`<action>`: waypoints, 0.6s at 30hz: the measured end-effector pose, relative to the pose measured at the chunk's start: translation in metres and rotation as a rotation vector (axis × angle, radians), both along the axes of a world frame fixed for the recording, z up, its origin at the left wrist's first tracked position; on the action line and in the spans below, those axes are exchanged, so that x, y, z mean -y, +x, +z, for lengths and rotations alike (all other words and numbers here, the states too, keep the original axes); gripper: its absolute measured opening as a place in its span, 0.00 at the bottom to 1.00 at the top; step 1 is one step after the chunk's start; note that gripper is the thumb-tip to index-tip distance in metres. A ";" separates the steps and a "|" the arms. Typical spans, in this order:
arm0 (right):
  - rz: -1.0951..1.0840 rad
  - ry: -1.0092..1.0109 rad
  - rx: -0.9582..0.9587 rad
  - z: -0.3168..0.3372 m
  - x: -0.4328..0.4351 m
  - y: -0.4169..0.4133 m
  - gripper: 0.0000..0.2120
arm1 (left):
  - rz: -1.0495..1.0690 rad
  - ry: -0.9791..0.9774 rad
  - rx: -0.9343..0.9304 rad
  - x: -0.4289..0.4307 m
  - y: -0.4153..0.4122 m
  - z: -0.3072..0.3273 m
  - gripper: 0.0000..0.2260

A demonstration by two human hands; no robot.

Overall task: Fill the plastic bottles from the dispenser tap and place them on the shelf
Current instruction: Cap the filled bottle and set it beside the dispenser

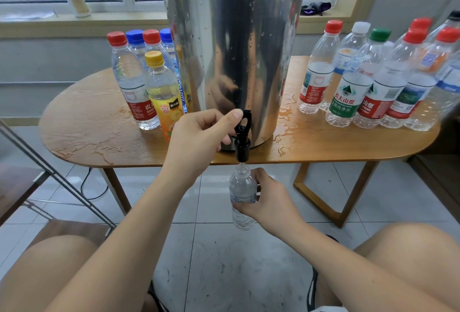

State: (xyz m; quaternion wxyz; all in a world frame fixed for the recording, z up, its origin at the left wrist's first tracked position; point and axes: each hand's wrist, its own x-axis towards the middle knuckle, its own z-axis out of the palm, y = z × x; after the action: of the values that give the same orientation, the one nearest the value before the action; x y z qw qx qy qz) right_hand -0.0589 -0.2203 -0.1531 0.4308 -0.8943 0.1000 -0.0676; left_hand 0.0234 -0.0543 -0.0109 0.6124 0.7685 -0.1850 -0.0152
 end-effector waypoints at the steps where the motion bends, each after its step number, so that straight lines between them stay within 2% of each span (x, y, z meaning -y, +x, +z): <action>1: 0.000 -0.001 -0.001 0.000 0.000 0.000 0.31 | -0.001 0.000 0.001 0.000 0.000 0.000 0.21; 18: -0.004 -0.018 -0.015 0.001 0.000 -0.001 0.30 | -0.008 -0.001 0.005 0.000 0.000 0.000 0.20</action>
State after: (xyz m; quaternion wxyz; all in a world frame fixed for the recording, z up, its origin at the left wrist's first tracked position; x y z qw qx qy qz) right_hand -0.0596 -0.2205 -0.1516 0.4220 -0.8984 0.1042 -0.0628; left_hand 0.0230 -0.0546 -0.0107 0.6120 0.7676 -0.1898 -0.0156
